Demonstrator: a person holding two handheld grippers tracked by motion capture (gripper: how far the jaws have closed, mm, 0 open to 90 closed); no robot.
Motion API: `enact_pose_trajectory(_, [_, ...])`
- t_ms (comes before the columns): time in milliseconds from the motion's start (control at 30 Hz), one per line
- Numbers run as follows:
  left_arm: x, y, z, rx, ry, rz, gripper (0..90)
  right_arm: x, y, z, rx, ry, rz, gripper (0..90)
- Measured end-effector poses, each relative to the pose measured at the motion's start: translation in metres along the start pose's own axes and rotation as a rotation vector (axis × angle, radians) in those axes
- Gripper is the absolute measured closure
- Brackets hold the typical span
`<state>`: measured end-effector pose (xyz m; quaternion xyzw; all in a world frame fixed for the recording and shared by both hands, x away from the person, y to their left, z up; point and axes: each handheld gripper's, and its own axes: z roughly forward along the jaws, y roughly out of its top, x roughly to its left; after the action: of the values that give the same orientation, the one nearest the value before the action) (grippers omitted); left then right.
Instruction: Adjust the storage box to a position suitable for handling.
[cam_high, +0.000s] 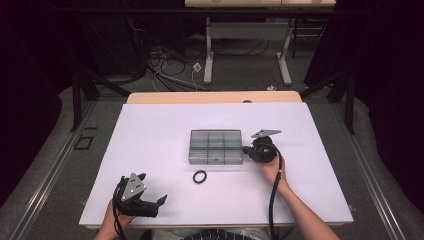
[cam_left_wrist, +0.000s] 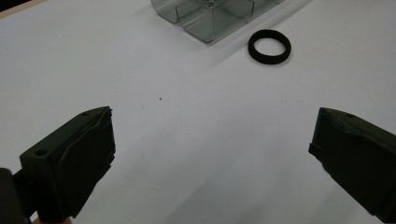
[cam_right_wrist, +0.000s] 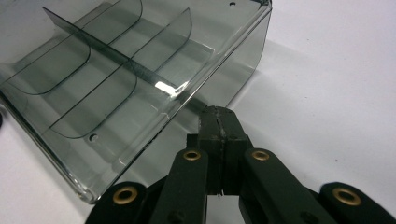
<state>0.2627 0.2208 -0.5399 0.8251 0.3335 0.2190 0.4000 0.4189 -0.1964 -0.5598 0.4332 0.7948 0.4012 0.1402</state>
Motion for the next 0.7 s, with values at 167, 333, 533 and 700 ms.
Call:
enact_pose_trajectory(167, [-0.0005,-0.0001,0.0001,0.001,0.0,0.002,0.0,0.0027,-0.0001,0.0011,0.001,0.0,-0.004,90.0])
enact_pose_trajectory(333, [0.0,-0.0002,0.0002,0.0,-0.004,0.0,0.0,0.0031,-0.0005,0.0022,-0.009,0.004,-0.007,90.0])
enact_pose_trajectory(533, [-0.0005,-0.0004,-0.0011,0.012,-0.004,0.004,0.0,0.0043,0.0001,0.0035,-0.009,0.012,-0.012,90.0])
enact_pose_trajectory(700, [0.0003,-0.0014,-0.0019,0.003,0.005,0.002,0.0,0.0049,0.0009,0.0043,-0.011,0.008,-0.033,89.4])
